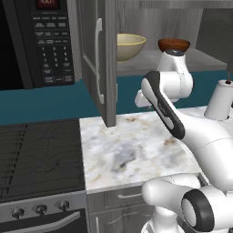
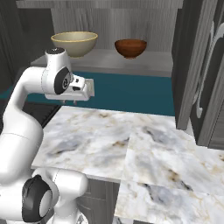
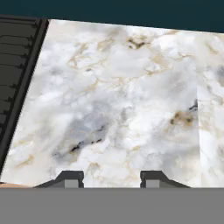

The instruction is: Take the smaller bowl and place it next to the appetizer plate on the dining counter , and place the larger bowl next to the plate with cooked food.

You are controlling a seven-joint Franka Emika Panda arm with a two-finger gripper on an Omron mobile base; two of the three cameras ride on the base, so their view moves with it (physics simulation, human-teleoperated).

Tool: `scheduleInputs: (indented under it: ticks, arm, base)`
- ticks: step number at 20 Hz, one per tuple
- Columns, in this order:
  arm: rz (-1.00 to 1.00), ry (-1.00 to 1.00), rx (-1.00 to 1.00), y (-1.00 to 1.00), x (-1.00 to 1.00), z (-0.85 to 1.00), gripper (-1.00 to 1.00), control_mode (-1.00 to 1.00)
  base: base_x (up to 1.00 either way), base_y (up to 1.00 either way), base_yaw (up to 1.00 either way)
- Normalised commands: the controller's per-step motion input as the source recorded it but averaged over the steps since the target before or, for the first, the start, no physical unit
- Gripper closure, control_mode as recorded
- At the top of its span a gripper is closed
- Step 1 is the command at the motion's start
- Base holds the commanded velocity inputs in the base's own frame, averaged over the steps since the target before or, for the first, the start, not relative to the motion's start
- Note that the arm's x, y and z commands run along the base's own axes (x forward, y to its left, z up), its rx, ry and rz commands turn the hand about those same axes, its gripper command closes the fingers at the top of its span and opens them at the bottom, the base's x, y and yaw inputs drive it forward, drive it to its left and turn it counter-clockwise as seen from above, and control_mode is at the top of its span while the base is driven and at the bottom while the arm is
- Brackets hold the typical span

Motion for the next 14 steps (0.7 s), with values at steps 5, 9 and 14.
scheduleInputs:
  ticks: [5, 9, 14]
  arm:
    - [-0.01, 0.00, 0.00, -0.02, -0.14, -0.02, -1.00, -1.00]
    - [-0.26, 0.00, 0.00, -0.14, -0.12, -0.01, -1.00, -1.00]
    - [-0.42, -0.12, 0.12, -0.19, -0.17, 0.08, -1.00, -1.00]
  base:
    - [0.00, 0.00, 0.00]
    - [0.00, 0.00, 0.00]
    - [0.00, 0.00, 0.00]
